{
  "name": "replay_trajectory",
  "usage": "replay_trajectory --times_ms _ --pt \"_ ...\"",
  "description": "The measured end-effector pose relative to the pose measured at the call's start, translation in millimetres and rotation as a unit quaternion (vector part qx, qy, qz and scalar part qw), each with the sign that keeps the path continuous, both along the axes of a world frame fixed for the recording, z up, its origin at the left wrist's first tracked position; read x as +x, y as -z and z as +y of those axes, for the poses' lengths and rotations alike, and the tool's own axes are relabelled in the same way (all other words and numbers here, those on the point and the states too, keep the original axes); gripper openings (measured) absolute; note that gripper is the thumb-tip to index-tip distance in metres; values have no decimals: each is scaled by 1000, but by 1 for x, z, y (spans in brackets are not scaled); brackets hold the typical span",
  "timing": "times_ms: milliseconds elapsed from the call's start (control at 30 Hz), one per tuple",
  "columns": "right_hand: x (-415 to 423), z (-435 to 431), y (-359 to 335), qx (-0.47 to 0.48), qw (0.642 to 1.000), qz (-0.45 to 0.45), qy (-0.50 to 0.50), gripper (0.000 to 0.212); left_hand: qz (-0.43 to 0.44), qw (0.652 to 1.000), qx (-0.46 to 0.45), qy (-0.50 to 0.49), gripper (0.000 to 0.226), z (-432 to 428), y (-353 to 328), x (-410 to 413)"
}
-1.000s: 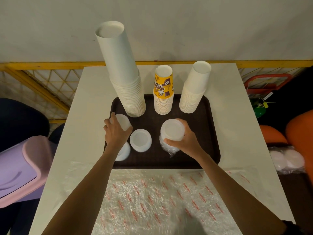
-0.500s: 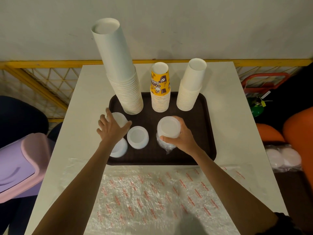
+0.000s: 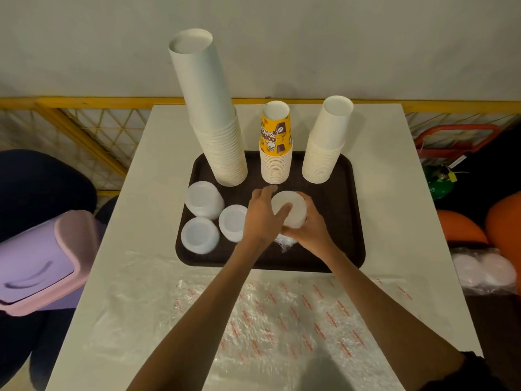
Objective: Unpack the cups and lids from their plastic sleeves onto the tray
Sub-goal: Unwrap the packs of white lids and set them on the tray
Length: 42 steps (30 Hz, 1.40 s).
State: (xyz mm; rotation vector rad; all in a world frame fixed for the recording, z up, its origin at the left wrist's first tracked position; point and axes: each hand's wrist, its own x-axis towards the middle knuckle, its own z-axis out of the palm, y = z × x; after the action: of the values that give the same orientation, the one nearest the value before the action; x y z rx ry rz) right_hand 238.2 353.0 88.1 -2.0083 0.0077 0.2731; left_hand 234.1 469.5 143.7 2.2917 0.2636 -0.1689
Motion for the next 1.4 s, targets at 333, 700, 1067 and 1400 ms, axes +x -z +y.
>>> replay_trajectory --times_ms 333,700,1067,1400 --pt "-13 3 9 49 998 -21 35 79 80 997 13 6 53 0 7 10" --pt "-4 -1 9 31 999 -1 7 83 157 987 26 33 44 9 -4 35" --pt "-2 -7 10 2 1000 -11 -8 83 164 986 -13 4 39 8 -14 36" --pt "-1 -8 8 16 1000 4 -16 83 164 971 -158 -74 23 12 -15 24"
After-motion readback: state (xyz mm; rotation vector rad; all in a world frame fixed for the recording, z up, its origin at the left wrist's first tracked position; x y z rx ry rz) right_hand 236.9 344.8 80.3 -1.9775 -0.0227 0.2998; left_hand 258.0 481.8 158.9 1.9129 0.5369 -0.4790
